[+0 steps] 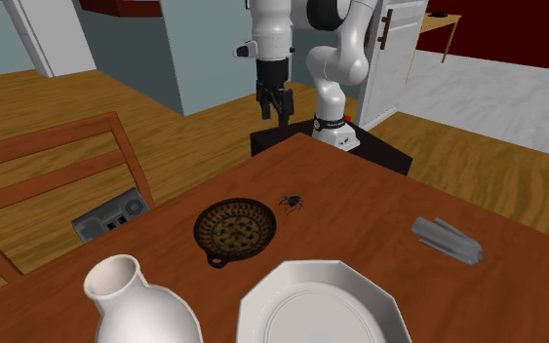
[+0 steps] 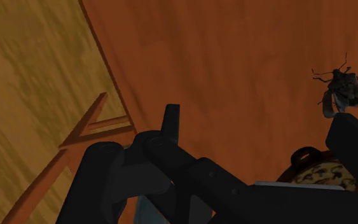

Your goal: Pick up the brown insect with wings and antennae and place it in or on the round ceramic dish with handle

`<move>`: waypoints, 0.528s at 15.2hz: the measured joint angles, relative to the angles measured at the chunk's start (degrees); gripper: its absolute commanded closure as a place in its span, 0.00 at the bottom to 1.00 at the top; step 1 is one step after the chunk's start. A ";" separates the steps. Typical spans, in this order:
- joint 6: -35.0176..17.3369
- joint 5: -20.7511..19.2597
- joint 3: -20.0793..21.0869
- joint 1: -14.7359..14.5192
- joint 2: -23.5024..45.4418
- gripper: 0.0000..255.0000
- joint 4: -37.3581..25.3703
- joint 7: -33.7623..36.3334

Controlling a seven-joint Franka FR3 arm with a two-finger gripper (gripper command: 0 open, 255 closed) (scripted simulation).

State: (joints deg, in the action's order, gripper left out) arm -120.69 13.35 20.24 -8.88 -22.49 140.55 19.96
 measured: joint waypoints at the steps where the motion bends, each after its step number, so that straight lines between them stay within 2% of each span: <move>1: -1.04 -0.07 1.24 -0.34 1.50 0.00 -0.44 1.41; 8: -7.71 -5.43 8.13 -1.02 16.28 0.00 -7.41 11.33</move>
State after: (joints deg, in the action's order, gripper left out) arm -128.40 7.92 28.37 -9.89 -6.21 133.15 31.29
